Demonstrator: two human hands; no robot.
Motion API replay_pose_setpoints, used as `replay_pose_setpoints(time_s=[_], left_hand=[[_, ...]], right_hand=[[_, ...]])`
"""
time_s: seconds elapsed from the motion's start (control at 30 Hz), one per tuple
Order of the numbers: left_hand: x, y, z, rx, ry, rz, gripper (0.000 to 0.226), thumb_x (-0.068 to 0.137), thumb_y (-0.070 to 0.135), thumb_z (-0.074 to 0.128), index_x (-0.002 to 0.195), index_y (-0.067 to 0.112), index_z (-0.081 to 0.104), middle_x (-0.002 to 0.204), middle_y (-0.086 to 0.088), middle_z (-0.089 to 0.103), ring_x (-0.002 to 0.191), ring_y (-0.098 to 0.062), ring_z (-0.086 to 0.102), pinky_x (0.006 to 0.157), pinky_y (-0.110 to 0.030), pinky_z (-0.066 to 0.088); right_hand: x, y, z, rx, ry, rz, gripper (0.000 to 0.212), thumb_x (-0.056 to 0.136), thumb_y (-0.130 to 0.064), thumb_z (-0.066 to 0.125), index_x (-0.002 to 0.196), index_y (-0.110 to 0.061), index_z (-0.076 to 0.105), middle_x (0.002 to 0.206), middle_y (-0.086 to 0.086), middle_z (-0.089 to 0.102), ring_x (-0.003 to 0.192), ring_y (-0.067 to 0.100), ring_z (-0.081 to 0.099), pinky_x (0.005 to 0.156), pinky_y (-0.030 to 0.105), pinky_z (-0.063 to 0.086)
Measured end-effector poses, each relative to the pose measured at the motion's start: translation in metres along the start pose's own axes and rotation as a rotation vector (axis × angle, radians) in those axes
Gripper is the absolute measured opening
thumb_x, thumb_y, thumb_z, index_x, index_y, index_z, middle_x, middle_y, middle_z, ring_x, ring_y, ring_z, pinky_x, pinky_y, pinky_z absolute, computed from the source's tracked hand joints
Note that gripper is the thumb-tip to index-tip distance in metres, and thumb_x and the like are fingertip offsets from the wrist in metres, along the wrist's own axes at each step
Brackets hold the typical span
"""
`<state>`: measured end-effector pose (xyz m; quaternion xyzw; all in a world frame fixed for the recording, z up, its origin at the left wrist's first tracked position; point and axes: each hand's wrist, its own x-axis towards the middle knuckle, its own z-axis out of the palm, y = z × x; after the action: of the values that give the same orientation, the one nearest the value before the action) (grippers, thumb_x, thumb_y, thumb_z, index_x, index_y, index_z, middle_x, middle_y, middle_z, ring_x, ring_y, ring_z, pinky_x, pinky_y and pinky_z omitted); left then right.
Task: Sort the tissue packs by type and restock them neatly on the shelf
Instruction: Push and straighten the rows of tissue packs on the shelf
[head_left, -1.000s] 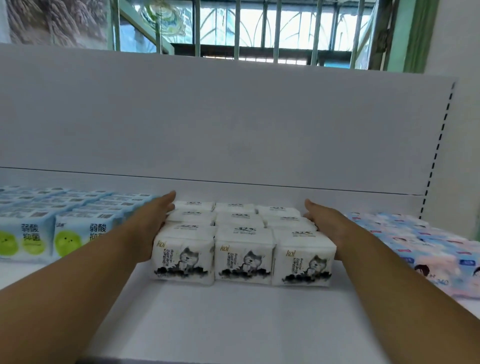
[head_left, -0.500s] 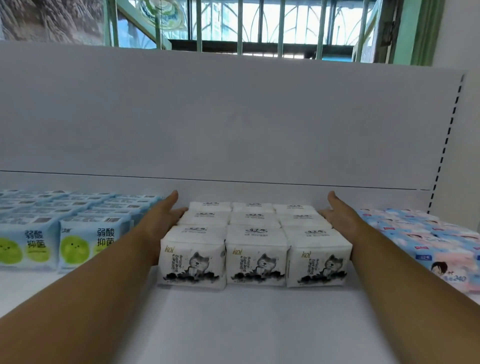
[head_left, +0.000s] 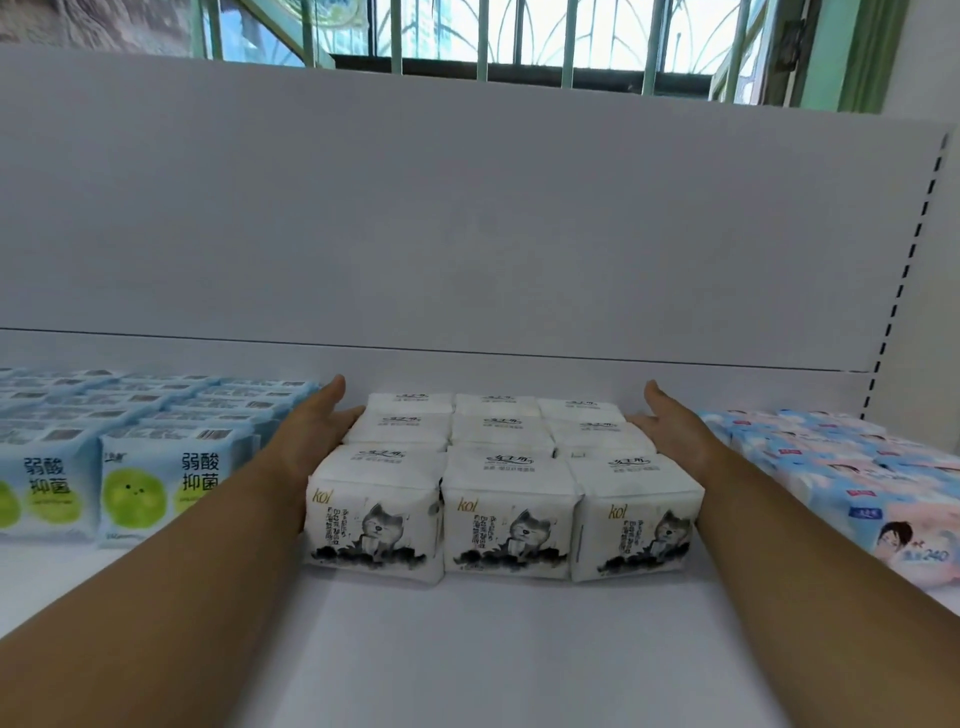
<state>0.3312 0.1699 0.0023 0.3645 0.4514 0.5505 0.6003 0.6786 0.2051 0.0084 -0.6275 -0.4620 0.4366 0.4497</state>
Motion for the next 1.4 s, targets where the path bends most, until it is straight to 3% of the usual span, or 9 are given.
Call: replay_pose_setpoints(time_s=[0.1, 0.2, 0.33, 0.4, 0.5, 0.67, 0.8, 1.27, 1.4], left_hand=[[-0.001, 0.0, 0.0, 0.006, -0.012, -0.009, 0.063, 0.095, 0.061, 0.036, 0.109, 0.005, 0.061, 0.094, -0.021, 0.074, 0.083, -0.036, 0.073, 0.074, -0.041, 0.053], [-0.004, 0.004, 0.0, 0.05, -0.016, -0.031, 0.061, 0.096, 0.059, 0.039, 0.121, 0.006, 0.057, 0.098, -0.018, 0.073, 0.084, -0.033, 0.072, 0.072, -0.039, 0.052], [-0.013, 0.012, 0.001, 0.225, 0.027, 0.024, 0.052, 0.095, 0.049, 0.054, 0.13, 0.012, 0.054, 0.118, -0.008, 0.064, 0.084, -0.024, 0.07, 0.065, -0.033, 0.058], [-0.017, 0.015, -0.002, 0.322, 0.084, 0.097, 0.047, 0.094, 0.043, 0.058, 0.131, 0.014, 0.054, 0.124, -0.007, 0.062, 0.096, -0.023, 0.068, 0.077, -0.036, 0.057], [-0.025, 0.022, -0.004, 0.741, 0.112, 0.271, 0.048, 0.095, 0.038, 0.06, 0.141, 0.028, 0.051, 0.144, -0.002, 0.05, 0.125, -0.021, 0.051, 0.106, -0.037, 0.04], [-0.066, 0.033, 0.03, 1.491, -0.083, 0.424, 0.087, 0.067, 0.078, 0.052, 0.146, 0.045, 0.037, 0.156, 0.01, 0.035, 0.14, -0.016, 0.036, 0.11, -0.036, 0.03], [-0.072, 0.016, 0.048, 1.898, -0.238, 0.427, 0.114, 0.065, 0.073, 0.072, 0.156, 0.035, 0.013, 0.163, 0.014, 0.015, 0.148, -0.012, 0.02, 0.12, -0.033, 0.018], [-0.048, -0.006, 0.049, 2.016, -0.132, 0.582, 0.115, 0.066, 0.076, 0.068, 0.156, 0.026, 0.017, 0.16, 0.004, 0.028, 0.142, -0.02, 0.035, 0.115, -0.039, 0.033], [-0.062, -0.004, 0.065, 2.015, -0.183, 0.664, 0.121, 0.062, 0.081, 0.066, 0.156, 0.026, 0.013, 0.162, 0.006, 0.021, 0.145, -0.02, 0.029, 0.117, -0.039, 0.029]], right_hand=[[0.0, -0.002, 0.003, -0.088, 0.088, -0.117, 0.071, 0.1, -0.054, 0.029, 0.149, -0.003, 0.034, 0.155, 0.018, 0.035, 0.142, 0.032, 0.033, 0.115, 0.036, 0.023], [0.005, -0.004, 0.001, -0.016, 0.017, -0.023, 0.063, 0.102, -0.051, 0.037, 0.141, -0.002, 0.046, 0.14, 0.008, 0.051, 0.131, 0.026, 0.049, 0.109, 0.028, 0.032], [0.0, -0.01, -0.006, -0.084, -0.021, -0.016, 0.058, 0.096, -0.056, 0.049, 0.123, -0.005, 0.058, 0.112, 0.012, 0.065, 0.101, 0.028, 0.064, 0.09, 0.039, 0.053], [-0.011, -0.013, -0.008, -0.105, -0.05, -0.027, 0.056, 0.095, -0.053, 0.054, 0.121, -0.004, 0.059, 0.119, 0.017, 0.063, 0.104, 0.03, 0.063, 0.092, 0.043, 0.052], [-0.025, -0.022, -0.009, -0.342, -0.066, -0.147, 0.065, 0.091, -0.059, 0.054, 0.134, -0.01, 0.054, 0.143, 0.013, 0.051, 0.129, 0.033, 0.05, 0.11, 0.045, 0.038], [-0.063, -0.038, -0.008, -0.939, -0.245, -0.462, 0.099, 0.064, -0.082, 0.057, 0.149, -0.036, 0.036, 0.159, -0.01, 0.028, 0.144, 0.015, 0.029, 0.113, 0.035, 0.024], [-0.079, -0.029, -0.001, -1.337, -0.366, -0.47, 0.136, 0.046, -0.088, 0.067, 0.156, -0.035, 0.009, 0.163, -0.015, 0.007, 0.149, 0.01, 0.013, 0.121, 0.033, 0.016], [-0.083, -0.016, 0.022, -1.33, -0.218, -0.55, 0.117, 0.067, -0.075, 0.068, 0.157, -0.025, 0.013, 0.163, -0.007, 0.017, 0.147, 0.016, 0.022, 0.116, 0.03, 0.021], [-0.092, -0.025, 0.01, -1.078, -0.125, -0.517, 0.105, 0.069, -0.086, 0.037, 0.154, -0.026, 0.026, 0.161, -0.006, 0.025, 0.146, 0.016, 0.025, 0.116, 0.033, 0.019]])
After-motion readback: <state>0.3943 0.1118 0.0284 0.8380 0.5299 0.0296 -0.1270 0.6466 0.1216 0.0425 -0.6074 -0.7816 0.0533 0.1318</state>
